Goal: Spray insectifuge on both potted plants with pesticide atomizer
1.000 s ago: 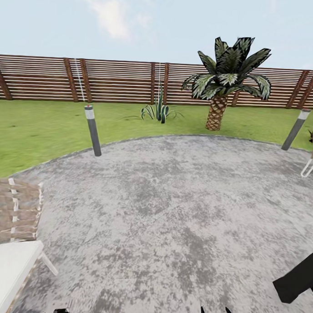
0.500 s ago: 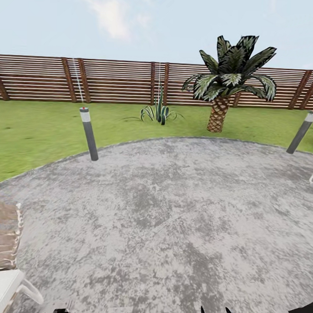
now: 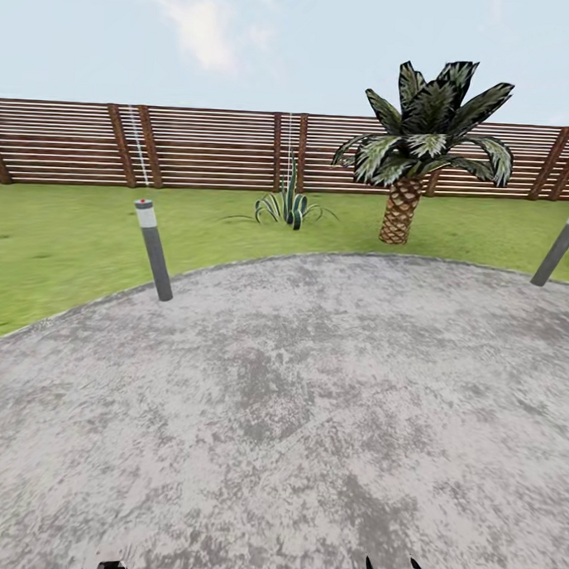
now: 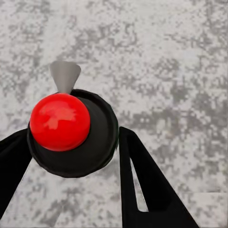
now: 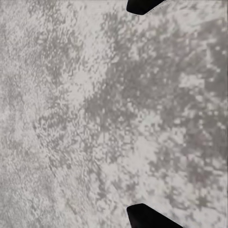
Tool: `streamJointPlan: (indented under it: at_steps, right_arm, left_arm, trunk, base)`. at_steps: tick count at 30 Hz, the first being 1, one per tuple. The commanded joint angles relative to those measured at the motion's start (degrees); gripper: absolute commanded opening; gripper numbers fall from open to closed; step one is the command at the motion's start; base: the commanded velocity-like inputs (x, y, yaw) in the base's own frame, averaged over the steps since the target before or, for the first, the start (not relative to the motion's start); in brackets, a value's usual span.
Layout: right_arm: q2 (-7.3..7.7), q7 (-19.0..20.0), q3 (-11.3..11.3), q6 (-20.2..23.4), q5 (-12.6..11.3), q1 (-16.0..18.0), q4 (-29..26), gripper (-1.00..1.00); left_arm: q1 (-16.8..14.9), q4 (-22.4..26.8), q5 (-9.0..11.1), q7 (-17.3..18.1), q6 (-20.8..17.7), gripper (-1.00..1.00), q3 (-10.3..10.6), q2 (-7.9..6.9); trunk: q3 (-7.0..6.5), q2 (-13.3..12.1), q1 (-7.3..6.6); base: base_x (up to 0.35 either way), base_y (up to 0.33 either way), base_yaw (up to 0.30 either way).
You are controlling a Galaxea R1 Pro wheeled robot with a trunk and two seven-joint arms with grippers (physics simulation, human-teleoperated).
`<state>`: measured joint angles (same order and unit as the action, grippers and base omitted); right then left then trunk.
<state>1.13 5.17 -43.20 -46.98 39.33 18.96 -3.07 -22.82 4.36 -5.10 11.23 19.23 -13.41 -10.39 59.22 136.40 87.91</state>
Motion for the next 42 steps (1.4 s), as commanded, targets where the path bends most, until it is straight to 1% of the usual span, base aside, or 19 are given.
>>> streamJointPlan:
  at_steps: [1, 24, 29, 42]
  right_arm:
    - [0.01, 0.5, -0.5, -0.2, 0.0, 0.0, 0.0, 1.0]
    - [0.01, 0.5, -0.5, -0.2, 0.0, 0.0, 0.1, 1.0]
    - [0.01, 0.5, -0.5, -0.2, 0.0, 0.0, 0.1, 1.0]
    - [0.01, 0.5, -0.5, -0.2, 0.0, 0.0, 0.1, 1.0]
  left_arm:
    - [0.0, 0.0, -0.5, 0.2, 0.2, -1.0, -0.5, 0.0]
    - [0.0, 0.0, -0.5, 0.2, 0.2, -1.0, -0.5, 0.02]
    - [0.0, 0.0, -0.5, 0.2, 0.2, -1.0, -0.5, 0.02]
    - [0.0, 0.0, -0.5, 0.2, 0.2, -1.0, -0.5, 0.02]
  trunk:
    - [0.05, 0.0, 0.02]
    - [0.05, 0.0, 0.02]
    - [0.05, 0.0, 0.02]
    - [0.05, 0.0, 0.02]
  base:
    - [0.34, 0.0, 0.0]
    - [0.339, 0.0, 0.012]
    - [0.339, 0.0, 0.194]
    - [0.34, -0.046, 0.271]
